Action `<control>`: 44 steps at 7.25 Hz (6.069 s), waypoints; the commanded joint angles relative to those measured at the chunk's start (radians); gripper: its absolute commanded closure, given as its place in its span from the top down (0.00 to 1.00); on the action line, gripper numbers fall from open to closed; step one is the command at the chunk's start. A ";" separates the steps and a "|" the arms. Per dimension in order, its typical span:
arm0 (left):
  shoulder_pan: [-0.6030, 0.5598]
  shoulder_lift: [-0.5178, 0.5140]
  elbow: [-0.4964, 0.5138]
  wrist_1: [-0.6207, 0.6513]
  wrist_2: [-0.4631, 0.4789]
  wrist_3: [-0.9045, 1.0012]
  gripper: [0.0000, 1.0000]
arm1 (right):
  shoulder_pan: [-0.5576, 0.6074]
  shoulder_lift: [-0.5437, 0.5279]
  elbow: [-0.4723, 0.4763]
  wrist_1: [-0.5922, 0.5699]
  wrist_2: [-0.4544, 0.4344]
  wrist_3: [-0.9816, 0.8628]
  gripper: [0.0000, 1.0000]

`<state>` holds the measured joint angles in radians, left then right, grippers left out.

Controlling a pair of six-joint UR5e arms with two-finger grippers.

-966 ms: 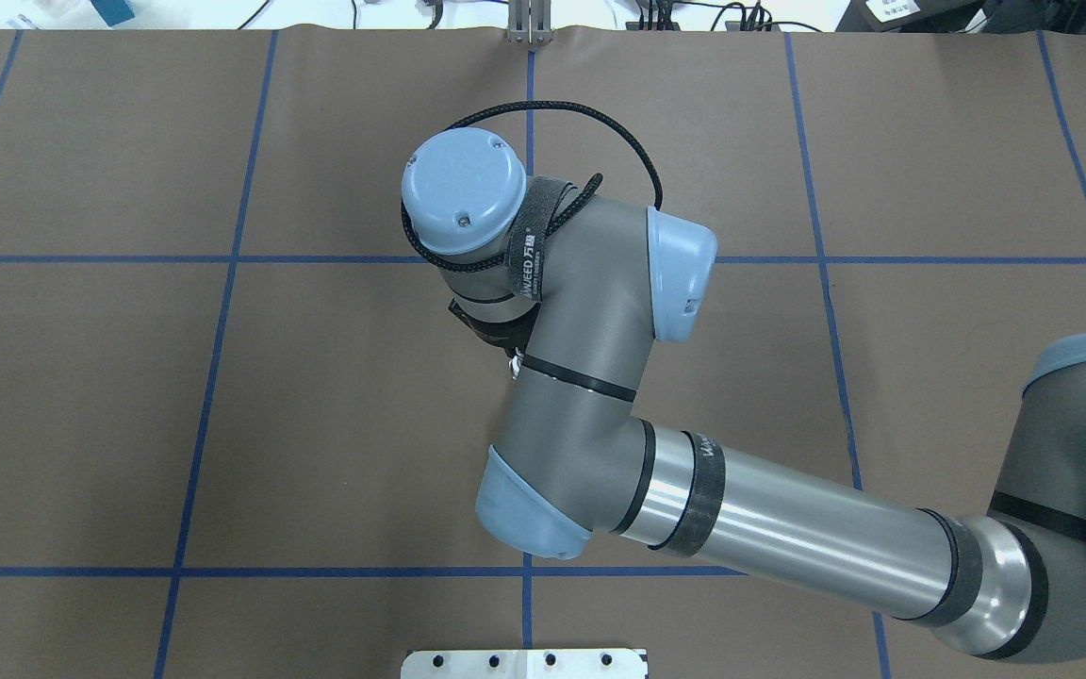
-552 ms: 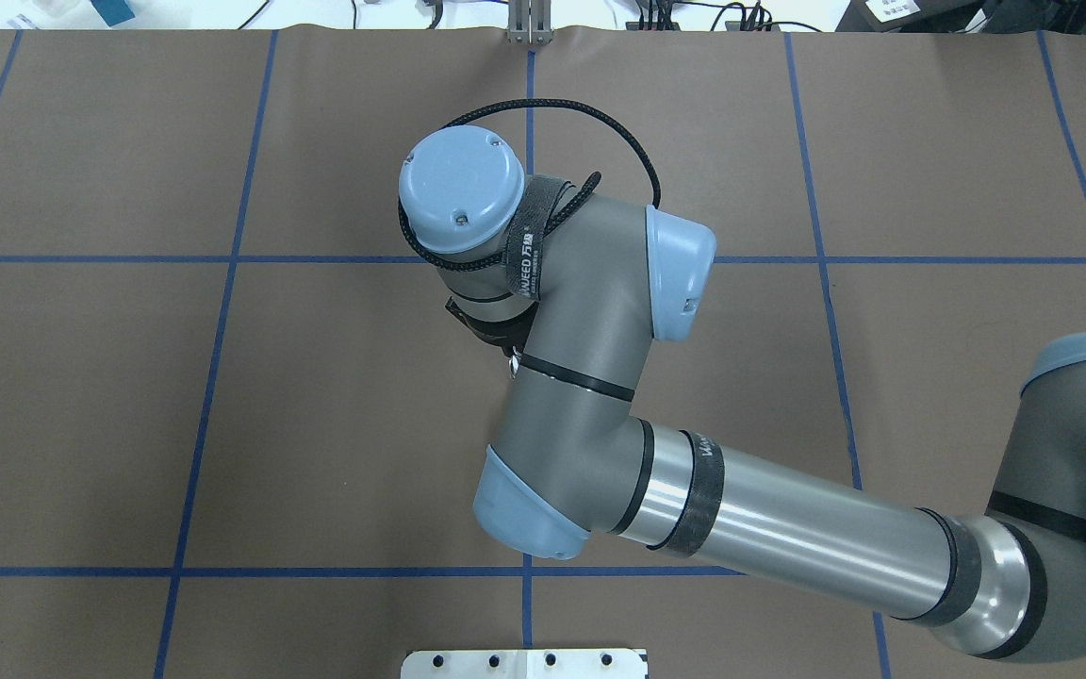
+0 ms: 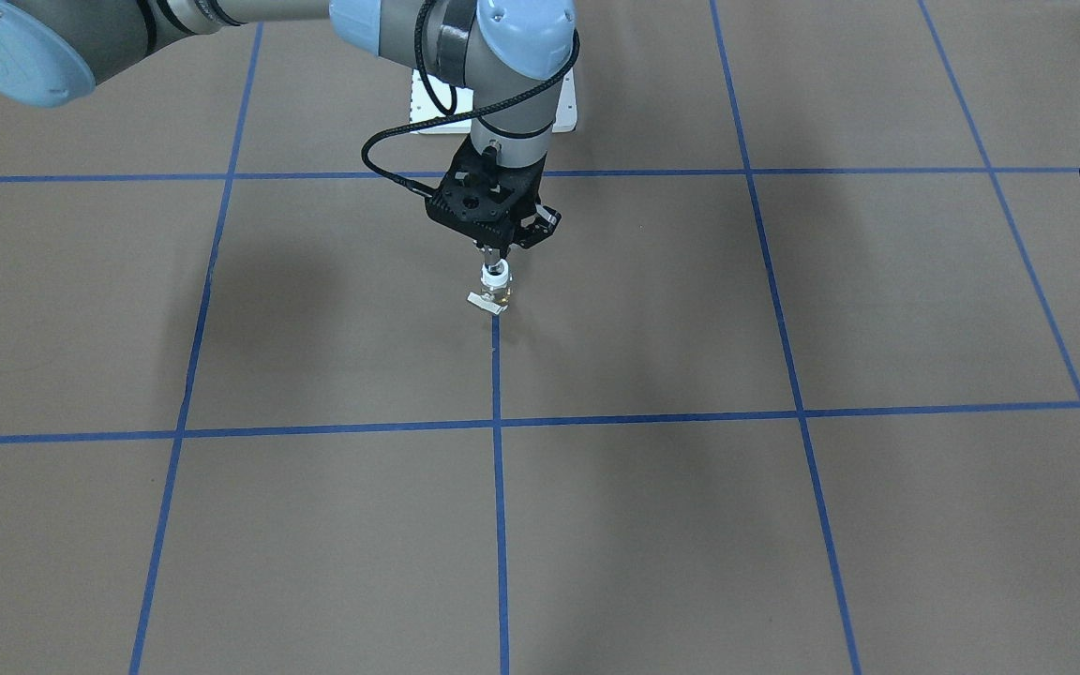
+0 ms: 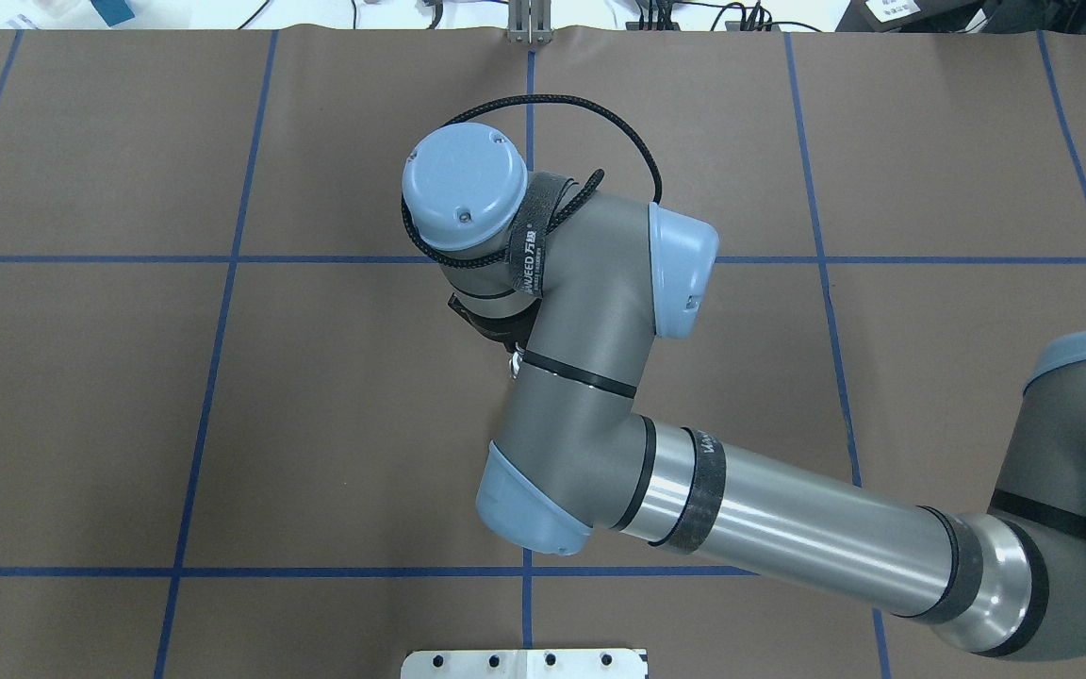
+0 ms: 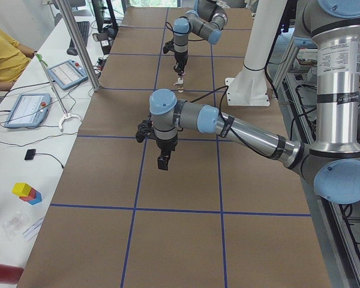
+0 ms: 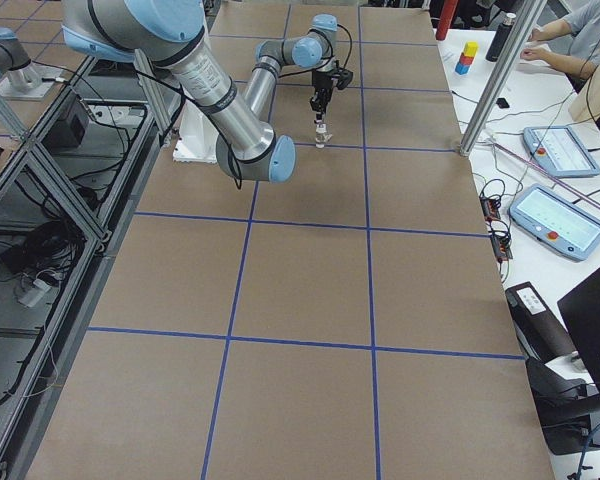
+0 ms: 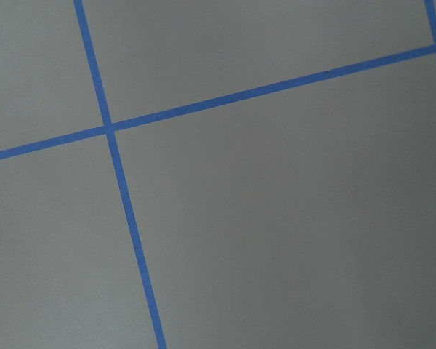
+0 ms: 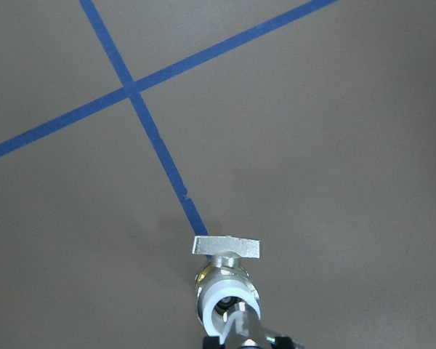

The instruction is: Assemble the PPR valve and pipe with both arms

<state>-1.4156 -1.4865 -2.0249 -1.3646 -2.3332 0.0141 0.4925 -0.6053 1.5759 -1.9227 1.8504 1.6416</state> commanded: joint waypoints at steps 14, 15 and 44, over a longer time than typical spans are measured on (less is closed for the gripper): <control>0.000 0.002 0.005 0.010 0.000 -0.003 1.00 | 0.079 -0.011 0.079 0.016 0.048 -0.054 0.99; 0.000 0.003 0.035 0.009 0.000 -0.003 1.00 | 0.148 -0.014 0.082 0.013 0.100 -0.118 0.99; -0.177 0.043 0.210 -0.106 0.005 0.227 1.00 | 1.089 -1.099 0.153 0.275 0.426 -1.766 1.00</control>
<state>-1.5918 -1.4447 -1.8104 -1.4710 -2.3285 0.2414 1.5815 -1.7021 1.7312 -1.6482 2.2776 -0.1341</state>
